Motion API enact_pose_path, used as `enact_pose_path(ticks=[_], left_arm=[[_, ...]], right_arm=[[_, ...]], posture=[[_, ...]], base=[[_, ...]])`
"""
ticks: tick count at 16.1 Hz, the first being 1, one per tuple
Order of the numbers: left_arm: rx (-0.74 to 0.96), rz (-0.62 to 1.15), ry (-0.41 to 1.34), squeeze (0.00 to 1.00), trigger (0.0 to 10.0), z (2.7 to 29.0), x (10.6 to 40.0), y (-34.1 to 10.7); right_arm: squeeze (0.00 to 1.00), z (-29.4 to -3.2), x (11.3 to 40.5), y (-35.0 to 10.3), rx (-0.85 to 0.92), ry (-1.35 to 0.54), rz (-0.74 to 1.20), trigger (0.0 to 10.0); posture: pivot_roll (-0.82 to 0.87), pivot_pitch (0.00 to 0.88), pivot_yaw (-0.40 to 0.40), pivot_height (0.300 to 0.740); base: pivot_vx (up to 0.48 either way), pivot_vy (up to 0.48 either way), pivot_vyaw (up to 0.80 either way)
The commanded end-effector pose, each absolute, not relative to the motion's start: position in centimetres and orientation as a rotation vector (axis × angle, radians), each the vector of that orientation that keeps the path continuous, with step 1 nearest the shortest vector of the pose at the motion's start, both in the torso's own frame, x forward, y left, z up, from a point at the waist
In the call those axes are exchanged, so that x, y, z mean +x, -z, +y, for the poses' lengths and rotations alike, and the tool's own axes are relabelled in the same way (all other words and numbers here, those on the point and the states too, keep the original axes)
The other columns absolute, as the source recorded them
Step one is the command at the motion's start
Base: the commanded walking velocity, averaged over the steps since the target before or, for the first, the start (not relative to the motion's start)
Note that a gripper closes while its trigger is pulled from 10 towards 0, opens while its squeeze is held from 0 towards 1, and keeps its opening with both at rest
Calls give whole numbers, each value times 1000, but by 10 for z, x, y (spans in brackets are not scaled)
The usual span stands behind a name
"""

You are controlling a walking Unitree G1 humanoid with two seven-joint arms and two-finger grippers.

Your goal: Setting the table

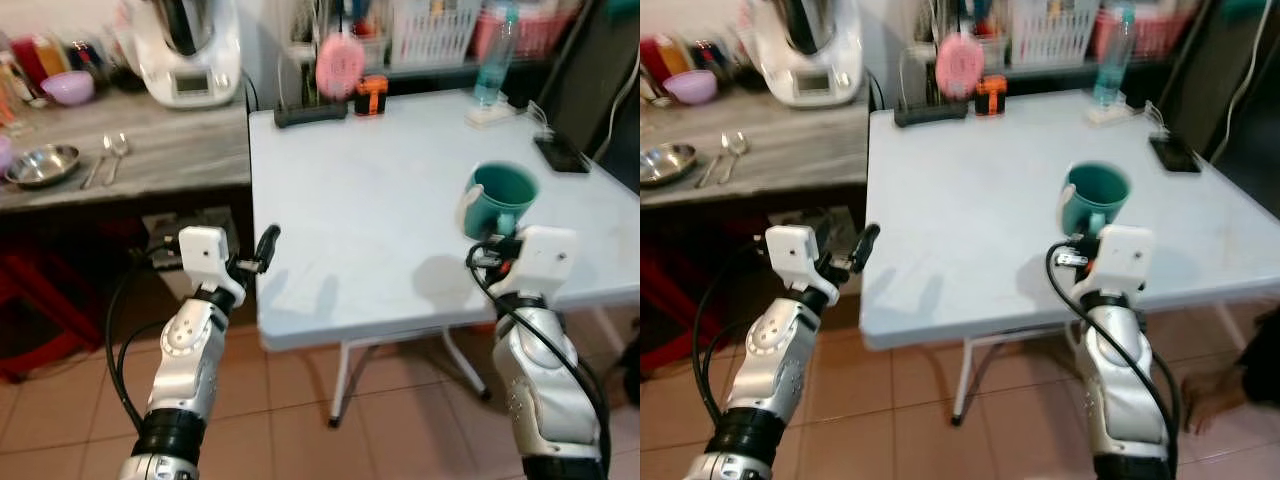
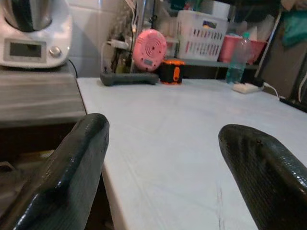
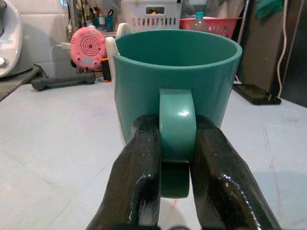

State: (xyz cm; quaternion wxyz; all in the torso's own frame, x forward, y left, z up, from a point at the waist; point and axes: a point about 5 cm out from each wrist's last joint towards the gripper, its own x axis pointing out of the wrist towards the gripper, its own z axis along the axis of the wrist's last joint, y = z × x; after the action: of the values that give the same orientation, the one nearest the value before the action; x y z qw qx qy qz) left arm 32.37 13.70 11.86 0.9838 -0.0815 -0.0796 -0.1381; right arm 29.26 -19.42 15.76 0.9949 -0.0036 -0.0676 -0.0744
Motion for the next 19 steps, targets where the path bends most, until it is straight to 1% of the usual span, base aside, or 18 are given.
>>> enact_pose_path(ticks=[1,4,7,8,11,15,17,19], left_arm=[[-155,-162,278,0,10000,133,324,-119],[-129,-172,223,0,10000,138,325,-121],[-85,-170,134,0,10000,156,322,-118],[-77,-165,119,0,10000,161,320,-116],[-74,-155,118,0,10000,159,316,-112],[-59,-160,99,0,10000,160,313,-111],[-24,-139,86,0,10000,170,300,-103],[-18,-127,78,0,10000,173,295,-101]], right_arm=[[0,-194,292,-165,-14,151,-166,10000],[0,-193,290,-165,-29,137,-173,10000],[0,-197,283,-166,-59,123,-187,10000],[0,-199,282,-165,-70,123,-185,10000],[0,-200,282,-165,-73,127,-185,10000],[0,-196,280,-167,-72,115,-195,10000],[0,-198,274,-165,-76,109,-191,10000],[0,-199,271,-160,-80,102,-171,10000]], posture=[[-104,5,67,740],[-103,6,67,740],[-99,8,65,740],[-99,8,65,740],[-99,8,65,740],[-94,7,64,740],[-93,14,66,740],[-93,14,66,740]], base=[[0,454,0],[0,454,0],[0,450,0],[0,450,431],[0,451,637],[0,454,0],[0,452,0],[0,454,0]])
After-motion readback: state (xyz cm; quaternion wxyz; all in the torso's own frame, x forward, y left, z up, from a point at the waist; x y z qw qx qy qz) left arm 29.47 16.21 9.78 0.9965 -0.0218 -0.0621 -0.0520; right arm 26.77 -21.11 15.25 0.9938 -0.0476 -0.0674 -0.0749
